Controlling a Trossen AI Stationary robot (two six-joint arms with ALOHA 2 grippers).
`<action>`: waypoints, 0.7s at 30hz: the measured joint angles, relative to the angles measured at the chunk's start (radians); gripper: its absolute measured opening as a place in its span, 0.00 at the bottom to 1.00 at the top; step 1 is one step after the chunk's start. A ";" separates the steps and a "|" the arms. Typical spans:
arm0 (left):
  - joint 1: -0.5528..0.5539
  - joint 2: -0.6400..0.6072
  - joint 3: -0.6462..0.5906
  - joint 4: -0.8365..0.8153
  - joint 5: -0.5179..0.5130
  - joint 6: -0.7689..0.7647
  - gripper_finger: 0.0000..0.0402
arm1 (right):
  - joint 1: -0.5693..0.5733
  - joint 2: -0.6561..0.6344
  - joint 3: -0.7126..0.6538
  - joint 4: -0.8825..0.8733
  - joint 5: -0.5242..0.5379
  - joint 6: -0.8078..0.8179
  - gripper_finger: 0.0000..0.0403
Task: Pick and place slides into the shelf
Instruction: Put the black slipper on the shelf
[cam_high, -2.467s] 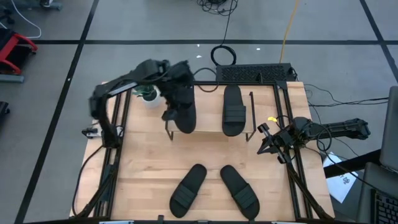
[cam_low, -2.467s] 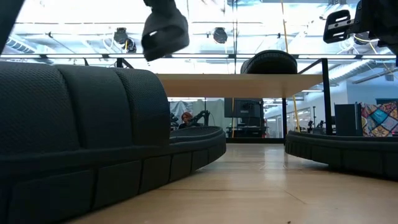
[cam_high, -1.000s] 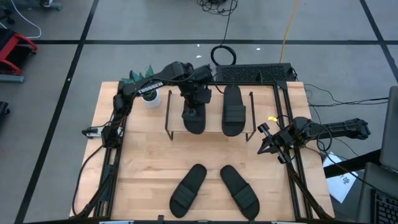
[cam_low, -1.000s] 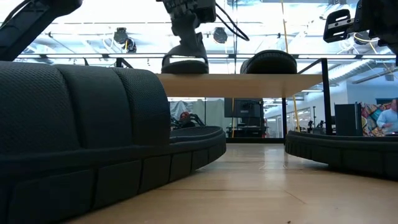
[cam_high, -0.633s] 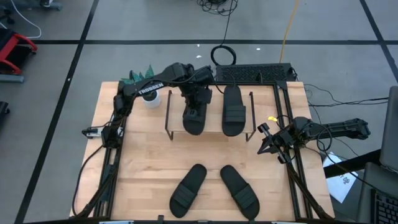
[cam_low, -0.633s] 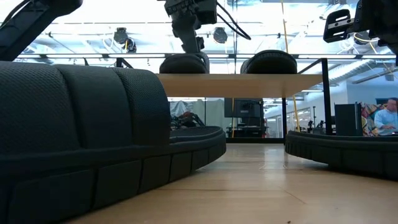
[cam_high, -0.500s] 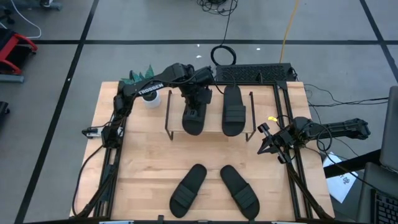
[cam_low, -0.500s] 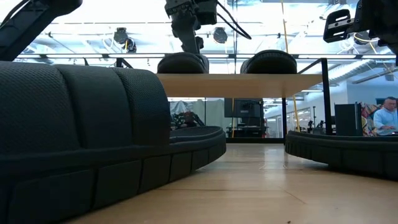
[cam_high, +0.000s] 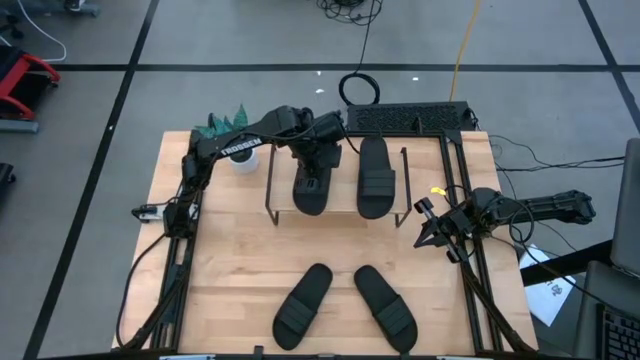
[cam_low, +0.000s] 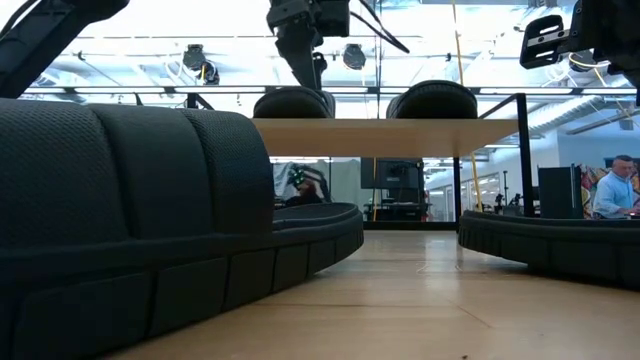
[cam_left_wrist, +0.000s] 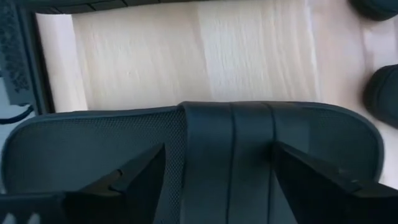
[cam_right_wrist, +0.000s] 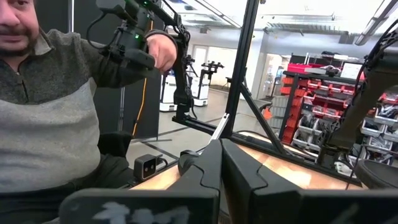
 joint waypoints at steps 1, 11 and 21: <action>-0.005 0.000 0.000 0.000 -0.015 0.000 0.73 | 0.000 0.000 0.000 0.000 0.000 0.006 0.00; -0.078 -0.001 0.001 0.001 -0.209 0.055 0.79 | 0.000 0.000 0.000 0.000 0.000 0.014 0.00; -0.180 0.002 0.055 -0.023 -0.414 0.139 0.79 | 0.000 0.000 0.000 0.000 0.000 0.014 0.00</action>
